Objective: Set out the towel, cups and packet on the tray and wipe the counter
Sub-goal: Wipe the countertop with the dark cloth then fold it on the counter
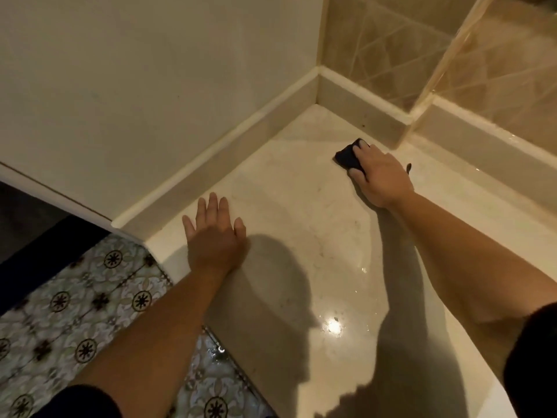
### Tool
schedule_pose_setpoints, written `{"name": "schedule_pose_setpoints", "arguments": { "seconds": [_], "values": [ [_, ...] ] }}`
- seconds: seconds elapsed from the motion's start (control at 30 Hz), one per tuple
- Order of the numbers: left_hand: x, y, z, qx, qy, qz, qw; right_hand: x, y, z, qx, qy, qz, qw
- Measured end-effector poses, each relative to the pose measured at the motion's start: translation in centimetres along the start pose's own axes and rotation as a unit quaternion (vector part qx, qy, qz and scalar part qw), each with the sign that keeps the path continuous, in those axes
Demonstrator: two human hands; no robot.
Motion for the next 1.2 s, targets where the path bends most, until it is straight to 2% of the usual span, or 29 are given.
{"name": "schedule_pose_setpoints", "arguments": {
  "seconds": [0.13, 0.2, 0.33, 0.47, 0.5, 0.53, 0.57, 0.63, 0.67, 0.73, 0.83, 0.9, 0.93, 0.97, 1.0, 1.07, 1.2],
  "values": [
    [-0.3, 0.4, 0.1, 0.004, 0.008, -0.003, 1.000, 1.1, -3.2, 1.9, -0.027, -0.016, -0.006, 0.999],
    [-0.6, 0.5, 0.3, 0.009, 0.005, -0.007, 1.000, 2.4, -8.4, 6.4, -0.072, -0.021, -0.048, 0.996],
    [0.1, 0.0, -0.1, -0.001, -0.052, -0.017, 0.999, 4.8, -20.2, 19.1, -0.124, -0.005, -0.112, 0.986],
    [0.1, -0.2, 0.1, 0.006, -0.065, -0.005, 0.998, 7.1, -30.1, 29.0, -0.153, -0.061, -0.154, 0.974],
    [0.1, -0.2, 0.2, 0.004, -0.067, -0.005, 0.998, 7.4, -31.7, 30.5, -0.148, -0.075, -0.189, 0.968],
    [0.1, -0.3, 0.2, 0.004, -0.067, -0.005, 0.998, 7.8, -32.6, 31.8, -0.091, -0.085, -0.279, 0.952],
    [0.1, -0.3, 0.2, 0.007, -0.066, -0.006, 0.998, 8.0, -33.0, 32.8, -0.024, -0.114, -0.366, 0.923],
    [0.2, -0.3, 0.1, 0.010, -0.067, -0.005, 0.998, 8.0, -34.1, 35.2, 0.016, -0.131, -0.447, 0.885],
    [0.2, -0.3, 0.1, 0.011, -0.066, -0.006, 0.998, 8.2, -34.2, 36.1, 0.066, -0.138, -0.517, 0.842],
    [0.1, -0.3, 0.2, 0.013, -0.065, -0.008, 0.998, 7.3, -33.1, 36.8, 0.208, -0.140, -0.633, 0.733],
    [0.1, -0.3, 0.2, 0.011, -0.067, -0.006, 0.998, 4.8, -29.1, 36.9, 0.306, -0.042, -0.753, 0.581],
    [0.0, -0.2, 0.3, 0.010, -0.067, -0.006, 0.998, 3.1, -24.6, 36.7, 0.361, 0.040, -0.785, 0.501],
    [0.1, -0.2, 0.3, 0.009, -0.067, -0.005, 0.998, 2.0, -22.1, 36.3, 0.375, 0.084, -0.810, 0.442],
    [0.0, -0.2, 0.3, 0.008, -0.066, -0.004, 0.998, 0.7, -19.0, 35.7, 0.377, 0.128, -0.820, 0.411],
    [0.0, -0.2, 0.3, 0.007, -0.064, -0.003, 0.998, -0.9, -15.9, 34.8, 0.371, 0.169, -0.816, 0.411],
    [0.1, -0.2, 0.2, 0.006, -0.064, -0.004, 0.998, -4.6, -9.6, 32.7, 0.339, 0.239, -0.783, 0.463],
    [0.2, -0.3, 0.0, 0.005, -0.058, -0.010, 0.998, -10.0, 1.9, 27.7, 0.327, 0.329, -0.610, 0.642]
  ]
}}
Point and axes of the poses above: each hand's wrist, its own z-axis away from the middle knuckle, its own x-axis out of the palm, y = z × x, the point moved 6 cm from there along -z, towards the middle knuckle, and after that the axes turned 3 degrees about -x, right-handed, at the moved point
